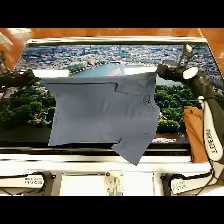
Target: Fold the shirts.
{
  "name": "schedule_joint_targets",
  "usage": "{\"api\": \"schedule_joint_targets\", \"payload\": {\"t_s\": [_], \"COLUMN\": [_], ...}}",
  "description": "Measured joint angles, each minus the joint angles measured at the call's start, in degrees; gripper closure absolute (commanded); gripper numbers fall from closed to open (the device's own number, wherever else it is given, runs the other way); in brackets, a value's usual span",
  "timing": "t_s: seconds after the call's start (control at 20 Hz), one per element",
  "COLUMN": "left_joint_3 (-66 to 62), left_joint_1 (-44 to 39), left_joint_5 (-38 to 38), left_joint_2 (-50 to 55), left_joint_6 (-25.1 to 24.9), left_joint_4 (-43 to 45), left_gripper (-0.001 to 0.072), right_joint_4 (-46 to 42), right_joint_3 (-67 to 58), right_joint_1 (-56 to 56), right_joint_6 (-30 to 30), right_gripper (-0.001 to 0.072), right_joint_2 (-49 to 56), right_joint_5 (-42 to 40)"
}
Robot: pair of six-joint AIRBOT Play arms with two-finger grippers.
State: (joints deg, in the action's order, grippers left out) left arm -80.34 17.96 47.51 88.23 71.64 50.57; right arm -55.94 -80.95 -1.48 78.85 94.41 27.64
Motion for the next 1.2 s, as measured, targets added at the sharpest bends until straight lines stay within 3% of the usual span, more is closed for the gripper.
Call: {"api": "schedule_joint_targets", "payload": {"t_s": [0.2, 0.4, 0.65, 0.8, 1.0, 1.2], "left_joint_3": [-4.2, -5.3, -5.7, -5.7, -5.7, -5.7], "left_joint_1": [-2.6, -3.1, -0.7, 0.3, 0.3, -0.1], "left_joint_5": [-3.5, -0.4, 13.6, 21.9, 26.5, 27.9], "left_joint_2": [8.0, 10.9, 11.2, 11.4, 11.8, 13.5], "left_joint_6": [-2.8, -5.2, -5.8, -2.5, 1.2, 4.1], "left_joint_4": [-1.6, 0.1, 3.3, 8.0, 11.3, 12.3], "left_gripper": [0.0671, 0.0671, 0.0671, 0.0671, 0.0671, 0.0671], "right_joint_4": [-0.5, -3.0, -10.4, -14.4, -16.3, -16.8], "right_joint_3": [0.2, 0.2, 0.2, 0.2, 0.2, 0.2], "right_joint_1": [2.1, 2.8, 1.3, -0.7, -1.7, -1.6], "right_joint_6": [0.0, -0.1, 0.0, 2.5, 4.9, 6.6], "right_gripper": [0.0657, 0.0657, 0.0657, 0.0657, 0.0657, 0.0657], "right_joint_2": [4.5, 5.3, 1.7, 1.2, 3.2, 5.6], "right_joint_5": [-7.6, -6.6, 8.0, 20.0, 30.5, 34.4]}}
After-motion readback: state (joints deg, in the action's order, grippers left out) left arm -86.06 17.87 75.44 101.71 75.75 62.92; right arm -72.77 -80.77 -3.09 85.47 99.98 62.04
